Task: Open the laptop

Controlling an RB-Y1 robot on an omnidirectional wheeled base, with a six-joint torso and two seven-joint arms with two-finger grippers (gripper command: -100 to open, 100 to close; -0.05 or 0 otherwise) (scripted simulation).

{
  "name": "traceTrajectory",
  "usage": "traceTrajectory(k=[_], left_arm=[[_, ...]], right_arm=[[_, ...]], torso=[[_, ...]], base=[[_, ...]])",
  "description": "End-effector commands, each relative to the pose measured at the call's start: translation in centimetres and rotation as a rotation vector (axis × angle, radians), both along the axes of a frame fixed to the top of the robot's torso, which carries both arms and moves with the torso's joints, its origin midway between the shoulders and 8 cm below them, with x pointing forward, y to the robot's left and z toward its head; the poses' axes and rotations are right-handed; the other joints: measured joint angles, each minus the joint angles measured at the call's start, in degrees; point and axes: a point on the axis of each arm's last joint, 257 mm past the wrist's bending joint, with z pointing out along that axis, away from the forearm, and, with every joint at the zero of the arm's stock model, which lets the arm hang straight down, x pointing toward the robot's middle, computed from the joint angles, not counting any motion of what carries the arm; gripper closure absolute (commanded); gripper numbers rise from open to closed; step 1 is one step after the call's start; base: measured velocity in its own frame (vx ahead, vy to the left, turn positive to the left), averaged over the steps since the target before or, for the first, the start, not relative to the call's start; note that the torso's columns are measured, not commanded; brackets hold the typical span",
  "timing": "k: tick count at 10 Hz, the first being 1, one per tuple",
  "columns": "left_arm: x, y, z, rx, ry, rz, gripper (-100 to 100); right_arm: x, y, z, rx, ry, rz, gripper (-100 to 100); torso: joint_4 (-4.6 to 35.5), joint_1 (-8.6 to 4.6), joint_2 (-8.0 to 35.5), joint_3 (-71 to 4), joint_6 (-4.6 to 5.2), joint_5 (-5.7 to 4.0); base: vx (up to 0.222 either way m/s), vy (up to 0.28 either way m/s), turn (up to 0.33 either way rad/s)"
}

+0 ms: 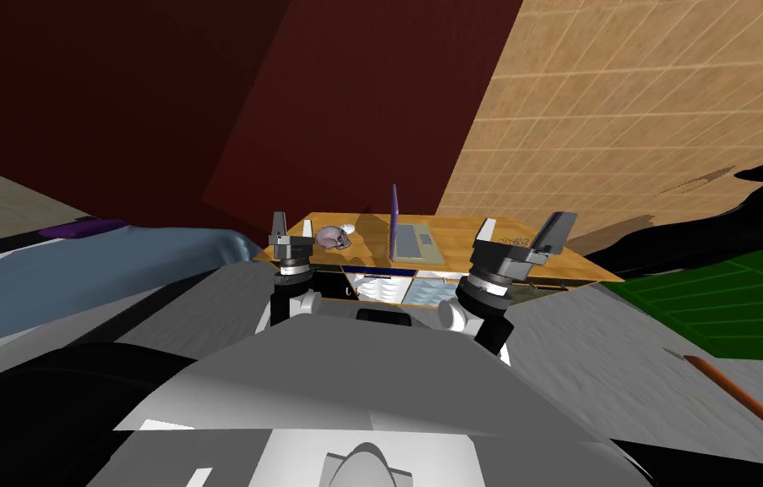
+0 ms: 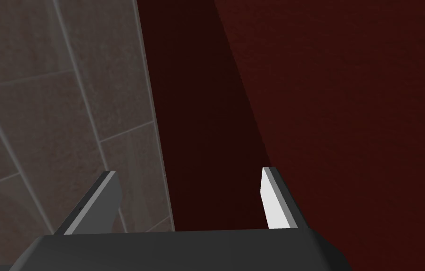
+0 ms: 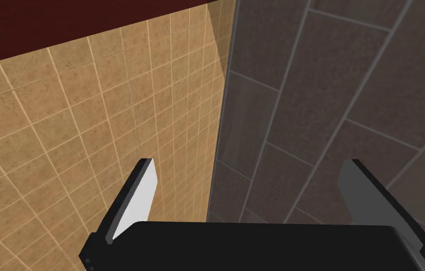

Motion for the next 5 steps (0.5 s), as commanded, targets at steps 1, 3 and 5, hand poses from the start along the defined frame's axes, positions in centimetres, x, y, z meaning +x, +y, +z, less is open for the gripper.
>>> traceTrajectory(k=[1,3,5], left_arm=[[0.0,0.0,0.0,0.0,0.0,0.0,0],[0.0,0.0,0.01,0.0,0.0,0.0,0],[-0.01,0.0,0.01,0.0,0.0,0.0,0]], right_arm=[[0.0,0.0,0.0,0.0,0.0,0.0,0],[0.0,0.0,0.01,0.0,0.0,0.0,0],[-0.01,0.0,0.01,0.0,0.0,0.0,0]], torso=[[2.35,0.0,2.32,-4.67,0.0,0.0],[10.06,0.0,10.03,-20.14,0.0,0.0],[18.46,0.0,18.45,-36.92,0.0,0.0]], base=[[0.0,0.0,0.0],[0.0,0.0,0.0],[0.0,0.0,0.0]])
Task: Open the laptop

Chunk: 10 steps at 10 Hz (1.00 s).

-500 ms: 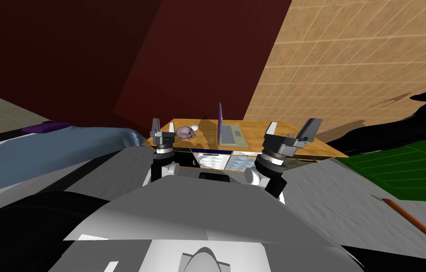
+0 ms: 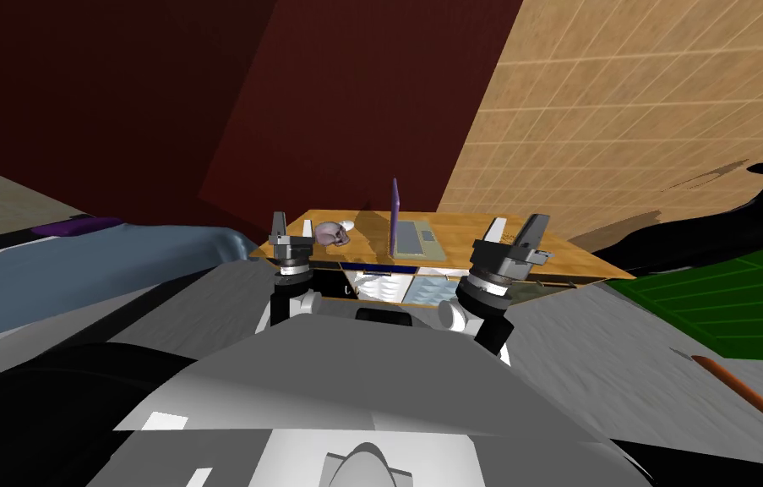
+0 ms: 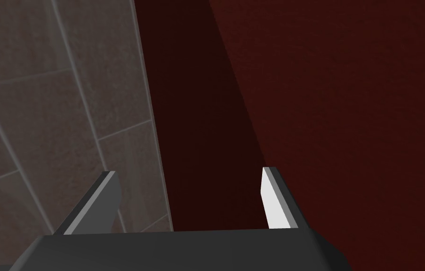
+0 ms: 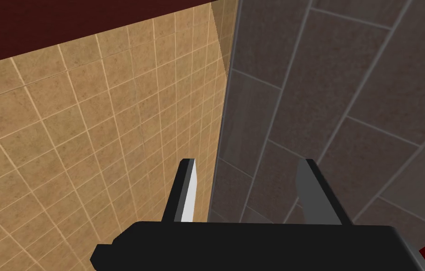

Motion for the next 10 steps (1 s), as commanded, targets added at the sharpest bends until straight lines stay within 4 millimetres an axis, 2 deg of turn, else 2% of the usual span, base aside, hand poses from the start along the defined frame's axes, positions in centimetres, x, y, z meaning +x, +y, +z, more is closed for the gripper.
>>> traceTrajectory(k=[1,4,5,7,10], left_arm=[[0.0,0.0,0.0,0.0,0.0,0.0,0],[0.0,0.0,0.0,0.0,0.0,0.0,0],[0.0,0.0,0.0,0.0,0.0,0.0,0],[0.0,0.0,0.0,0.0,0.001,0.0,0],[0.0,0.0,0.0,0.0,0.001,0.0,0]], right_arm=[[0.0,0.0,0.0,0.0,0.0,0.0,0],[0.0,0.0,0.0,0.0,0.0,0.0,0],[-0.2,0.3,0.5,-0.022,-0.018,0.019,-100],[-0.9,0.6,1.6,-0.043,-0.064,0.05,-100],[-2.5,0.5,4.1,-0.039,-0.177,0.097,-100]], torso=[[4.23,0.0,4.24,-8.44,0.0,0.0],[16.92,0.0,16.93,-33.81,0.0,0.0],[21.14,0.0,21.16,-42.27,0.0,0.0],[23.6,-0.01,23.64,-47.33,0.0,0.0],[23.83,0.01,23.83,-47.64,0.0,0.0]], base=[[0.0,0.0,0.0],[0.0,0.0,0.0],[0.004,0.0,0.034],[-0.004,-0.001,0.054],[-0.007,-0.003,0.085]])
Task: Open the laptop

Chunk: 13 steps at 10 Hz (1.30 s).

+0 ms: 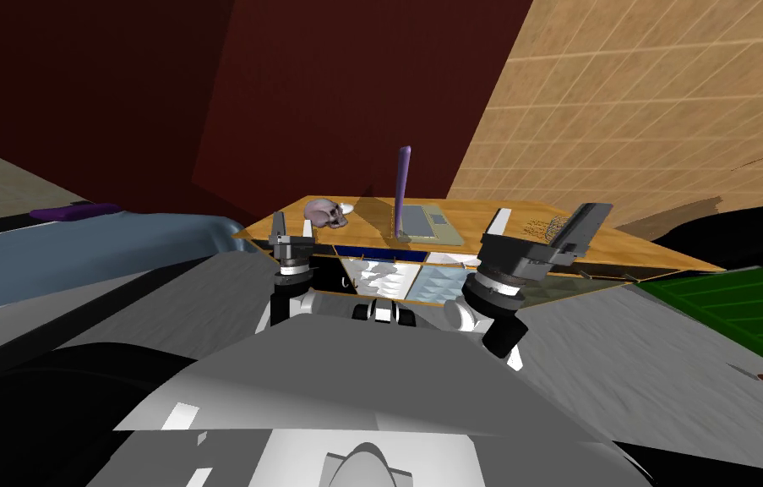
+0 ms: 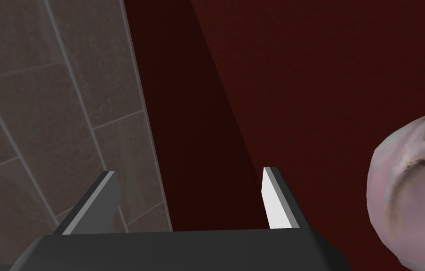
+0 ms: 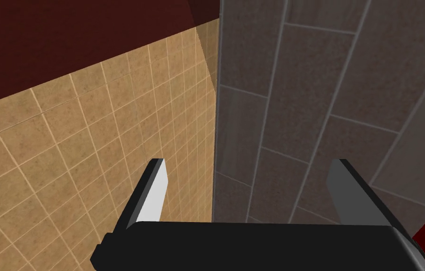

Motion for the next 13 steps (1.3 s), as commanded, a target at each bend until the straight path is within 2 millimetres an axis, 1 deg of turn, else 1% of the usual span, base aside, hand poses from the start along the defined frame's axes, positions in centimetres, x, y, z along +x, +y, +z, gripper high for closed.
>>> traceTrajectory(k=[1,2,3,4,5,6,7,8,9,10,11,12,13], left_arm=[[0.0,0.0,0.0,0.0,0.0,0.0,0],[0.0,0.0,0.0,0.0,0.0,0.0,0],[0.0,0.0,0.0,0.0,0.0,0.0,0],[0.0,0.0,0.0,0.0,0.0,0.0,0],[0.0,0.0,0.0,0.0,0.0,0.0,0],[0.0,0.0,0.0,0.0,0.0,0.0,0],[0.0,0.0,0.0,0.0,0.0,0.0,0],[0.0,0.0,0.0,0.0,0.0,0.0,0],[0.0,0.0,0.0,0.0,0.0,0.0,0],[0.0,0.0,0.0,0.0,0.0,0.0,0],[0.0,0.0,0.0,0.0,0.0,0.0,0],[0.0,0.0,0.0,0.0,0.0,0.0,0],[0.0,0.0,0.0,0.0,0.0,0.0,0]], right_arm=[[-1.6,-0.2,2.3,0.011,-0.114,0.039,-100],[-1.6,-0.6,2.3,0.028,-0.114,0.046,-100],[-2.3,-0.8,3.3,0.04,-0.164,0.06,-100],[-2.3,-1.0,3.3,0.051,-0.164,0.065,-100],[-3.1,-1.4,4.3,0.069,-0.217,0.079,-100],[-3.1,-1.7,4.2,0.081,-0.216,0.085,-100],[-4.0,-2.1,5.2,0.1,-0.272,0.097,-100],[-3.9,-2.4,5.2,0.116,-0.271,0.105,-100],[-4.8,-2.9,6.1,0.138,-0.328,0.116,-100],[-4.7,-3.3,6.0,0.158,-0.326,0.125,-100],[-5.6,-3.7,6.9,0.178,-0.384,0.135,-100],[-5.4,-4.2,6.8,0.203,-0.381,0.146,-100],[-6.4,-4.7,7.6,0.226,-0.44,0.155,-100]], torso=[[0.0,0.0,0.0,0.0,0.0,0.0],[0.01,0.0,0.01,0.0,0.0,0.0],[0.0,0.0,-0.01,-0.01,0.01,0.0],[0.0,0.0,-0.02,-0.01,-0.01,0.0],[0.0,0.0,0.0,-0.01,0.01,0.0],[0.01,0.0,0.0,0.0,-0.01,0.0],[0.0,0.0,0.0,0.0,0.01,0.0],[0.0,0.0,0.0,0.0,-0.01,0.0],[0.0,-0.01,0.0,0.0,0.01,0.0],[0.0,0.0,0.0,-0.01,-0.01,0.0],[0.0,-0.01,0.0,-0.01,0.01,0.0],[0.01,0.0,0.0,0.0,-0.01,0.0],[0.0,-0.01,0.0,0.0,0.02,0.0]], base=[[-0.008,-0.003,0.109],[-0.005,-0.004,0.026],[-0.005,-0.001,0.069],[-0.003,-0.001,0.048],[-0.005,0.0,0.089],[-0.004,-0.002,0.047],[-0.006,-0.001,0.091],[-0.005,-0.002,0.048],[-0.006,-0.002,0.098],[-0.005,-0.003,0.057],[-0.007,-0.002,0.1],[-0.005,-0.002,0.065],[-0.007,0.0,0.117]])
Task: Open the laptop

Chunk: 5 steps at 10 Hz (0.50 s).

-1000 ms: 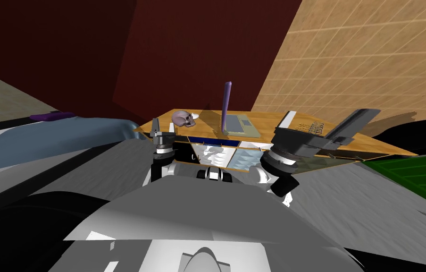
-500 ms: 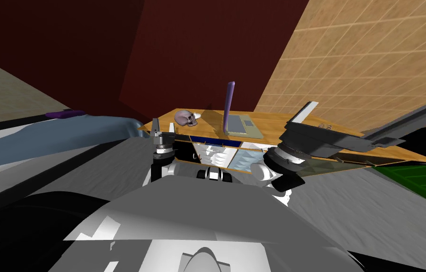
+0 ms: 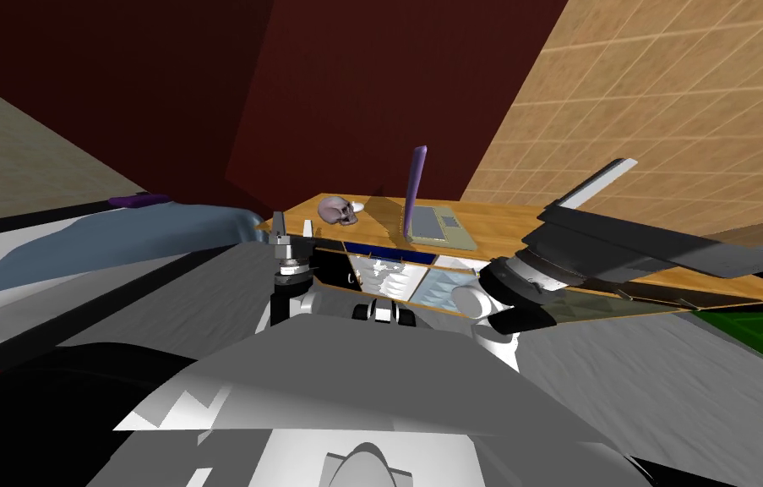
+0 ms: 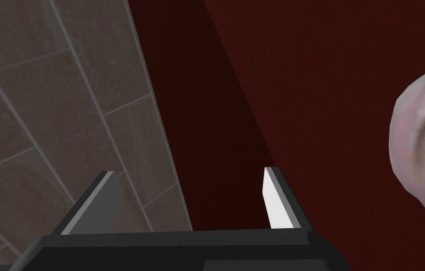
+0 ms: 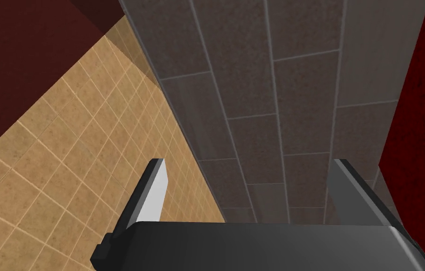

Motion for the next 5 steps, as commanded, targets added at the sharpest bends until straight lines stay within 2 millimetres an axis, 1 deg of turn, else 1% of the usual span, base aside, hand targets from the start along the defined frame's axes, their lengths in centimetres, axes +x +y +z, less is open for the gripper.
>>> traceTrajectory(k=[1,2,3,4,5], left_arm=[[0.0,0.0,0.0,0.0,0.0,0.0,0],[0.0,0.0,0.0,0.0,0.0,0.0,0],[0.0,0.0,0.0,0.0,0.0,0.0,0],[0.0,0.0,0.0,0.0,0.0,0.0,0],[0.0,0.0,0.0,0.0,0.0,0.0,0]], right_arm=[[-0.9,-1.4,0.8,0.066,-0.061,0.037,-100],[-1.8,-1.9,1.5,0.092,-0.118,0.044,-100],[-1.5,-2.4,1.3,0.116,-0.113,0.063,-100],[-2.4,-3.0,2.0,0.145,-0.169,0.071,-100],[-2.1,-3.6,1.8,0.171,-0.163,0.091,-100]], torso=[[0.0,0.01,0.0,0.0,-0.03,0.0],[0.0,0.0,0.0,0.0,0.0,0.0],[0.0,0.01,0.0,0.0,-0.02,0.0],[0.0,0.0,-0.01,0.0,0.0,0.0],[0.0,0.01,-0.01,-0.01,-0.03,0.01]], base=[[-0.006,-0.003,0.06],[-0.008,-0.002,0.108],[-0.006,-0.003,0.062],[-0.008,-0.001,0.124],[-0.006,-0.002,0.061]])
